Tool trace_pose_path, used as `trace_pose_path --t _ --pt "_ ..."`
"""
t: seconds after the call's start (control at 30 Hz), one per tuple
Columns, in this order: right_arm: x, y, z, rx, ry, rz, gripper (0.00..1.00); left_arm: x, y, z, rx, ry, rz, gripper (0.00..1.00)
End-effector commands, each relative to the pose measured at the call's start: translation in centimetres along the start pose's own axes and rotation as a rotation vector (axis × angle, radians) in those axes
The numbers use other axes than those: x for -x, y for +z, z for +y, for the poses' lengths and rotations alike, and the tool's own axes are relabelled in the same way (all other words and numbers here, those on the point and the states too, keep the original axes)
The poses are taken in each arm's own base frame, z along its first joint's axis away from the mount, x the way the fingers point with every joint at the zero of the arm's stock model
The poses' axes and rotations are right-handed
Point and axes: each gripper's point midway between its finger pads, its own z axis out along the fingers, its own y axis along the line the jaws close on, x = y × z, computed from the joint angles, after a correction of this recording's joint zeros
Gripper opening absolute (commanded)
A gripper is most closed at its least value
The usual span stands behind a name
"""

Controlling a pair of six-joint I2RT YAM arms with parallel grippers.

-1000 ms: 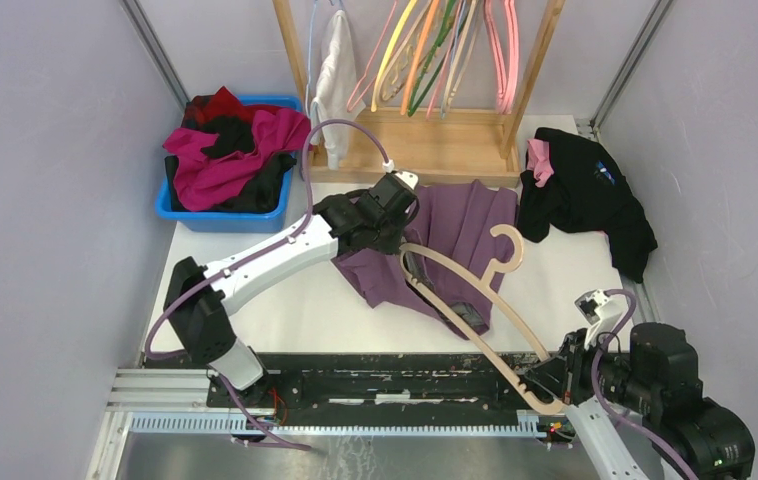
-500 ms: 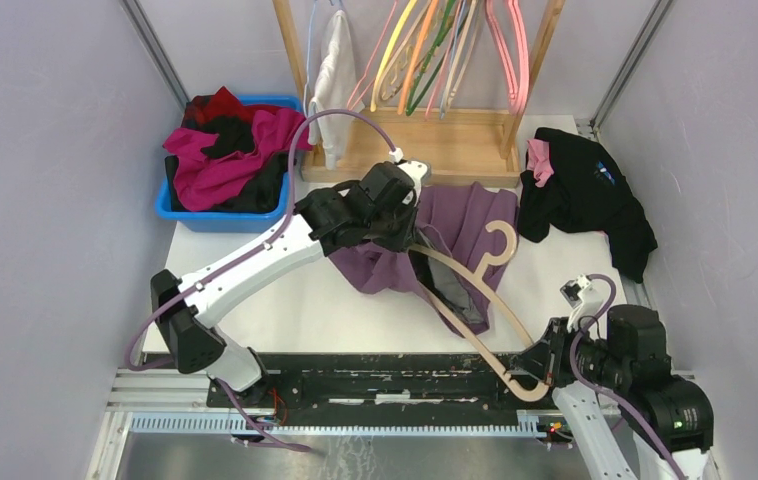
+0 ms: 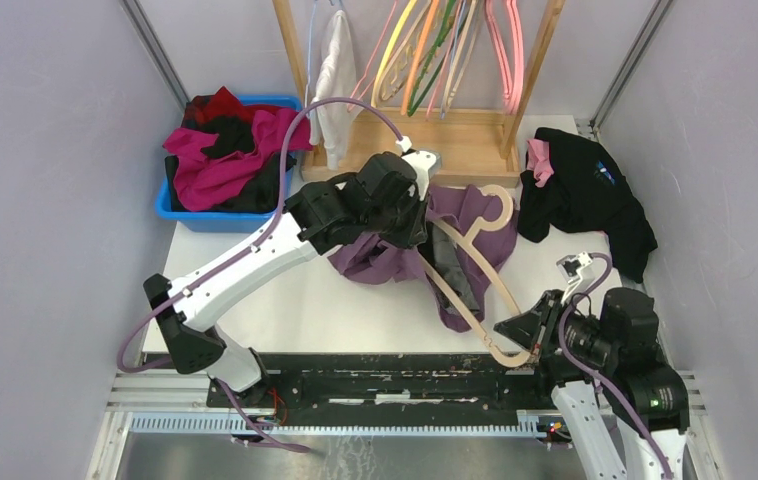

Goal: Place the skirt on the hanger
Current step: Hang the skirt on the hanger.

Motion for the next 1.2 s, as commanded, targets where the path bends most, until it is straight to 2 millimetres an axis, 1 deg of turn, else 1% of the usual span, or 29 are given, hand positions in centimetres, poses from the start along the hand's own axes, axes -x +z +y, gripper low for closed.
trace_pose_path --t 0.0,0.1,0.2,0.33,0.47,0.57,0.63,0.77,0.93,0.97,1.0,1.17 --pt "4.7 0.9 2.1 0.104 -0.112 -0.148 0.01 4.0 -3.7 -4.3 -0.136 0.051 -0.134 0.09" --pt "6.0 1.7 2.0 0.115 -0.120 -0.162 0.01 4.5 -4.2 -6.2 -0.181 0.063 -0.147 0.10" --pt "7.4 2.5 1.9 0.124 -0.126 -0.185 0.01 4.3 -4.1 -7.3 -0.198 0.073 -0.140 0.10" --pt "9.1 3.6 1.4 0.124 -0.152 -0.221 0.01 4.2 -3.9 -7.1 -0.183 0.069 -0.139 0.10" --pt "10.8 4.7 1.5 0.173 -0.185 -0.281 0.01 4.3 -4.1 -6.9 -0.176 0.064 -0.147 0.11" --pt "11.5 5.6 1.5 0.210 -0.215 -0.318 0.01 4.3 -4.0 -7.1 -0.182 0.059 -0.148 0.11" --pt "11.4 6.3 1.3 0.223 -0.238 -0.324 0.01 4.3 -4.0 -7.4 -0.198 0.057 -0.145 0.11" --pt "10.5 7.1 1.9 0.262 -0.308 -0.323 0.01 3.7 -4.0 -7.9 -0.212 0.054 -0.132 0.13" --pt "9.5 6.8 3.5 0.351 -0.397 -0.397 0.01 2.3 -3.9 -8.2 -0.239 0.036 -0.118 0.18" --pt "9.6 6.6 3.8 0.370 -0.409 -0.420 0.01 2.1 -3.9 -8.3 -0.244 0.032 -0.115 0.19" --pt "9.4 6.8 3.7 0.377 -0.407 -0.429 0.01 1.8 -4.0 -8.4 -0.253 0.028 -0.113 0.21" --pt "10.2 6.6 4.9 0.476 -0.407 -0.532 0.01 1.2 -4.6 -9.7 -0.320 0.009 -0.108 0.25"
